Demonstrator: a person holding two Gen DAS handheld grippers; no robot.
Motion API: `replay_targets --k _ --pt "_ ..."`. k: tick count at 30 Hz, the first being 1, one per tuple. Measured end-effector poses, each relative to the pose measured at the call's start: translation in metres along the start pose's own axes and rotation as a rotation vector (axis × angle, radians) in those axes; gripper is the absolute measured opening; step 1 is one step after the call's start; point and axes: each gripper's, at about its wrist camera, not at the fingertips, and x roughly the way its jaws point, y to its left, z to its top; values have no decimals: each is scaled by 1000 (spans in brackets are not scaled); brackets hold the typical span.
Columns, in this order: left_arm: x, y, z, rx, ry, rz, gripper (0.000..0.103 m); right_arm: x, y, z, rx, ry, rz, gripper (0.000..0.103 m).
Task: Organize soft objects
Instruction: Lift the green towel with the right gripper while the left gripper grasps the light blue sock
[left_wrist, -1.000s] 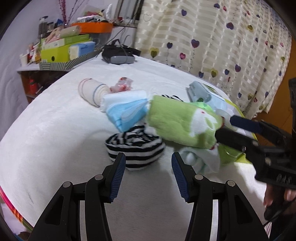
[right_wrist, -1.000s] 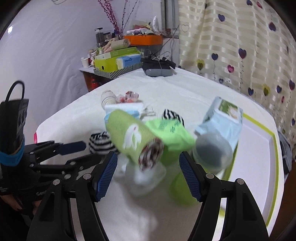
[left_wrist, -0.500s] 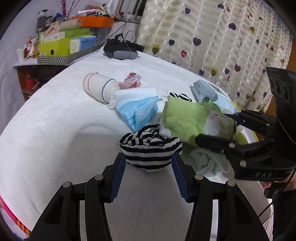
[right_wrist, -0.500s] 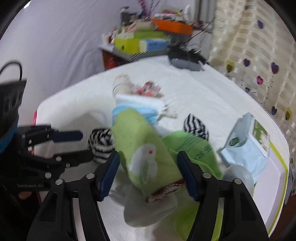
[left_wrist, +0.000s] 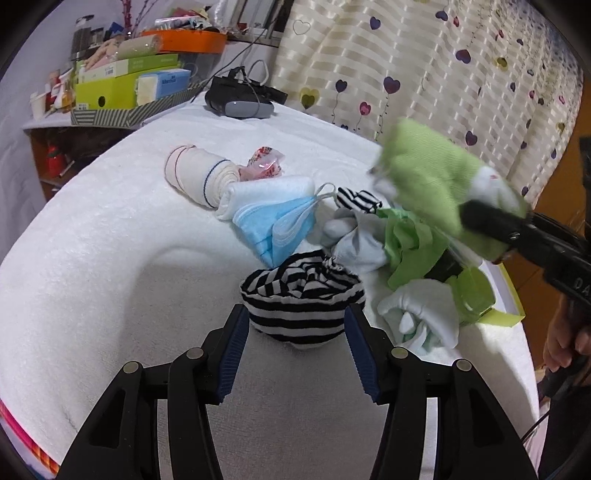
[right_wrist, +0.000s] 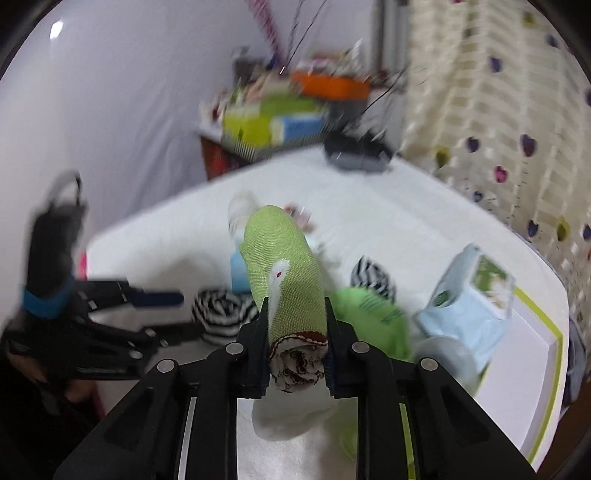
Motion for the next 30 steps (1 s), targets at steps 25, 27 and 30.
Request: replay_targets --k 25,27,30 --pt "56 -104 -11 196 120 -103 52 -77 -49 -58 261 -133 -62 23" --pt "56 -103 -11 200 115 -97 40 -80 -50 -61 270 -139 -65 23" --pt "53 -101 -12 191 106 -99 31 -84 -53 -65 287 -145 -73 23"
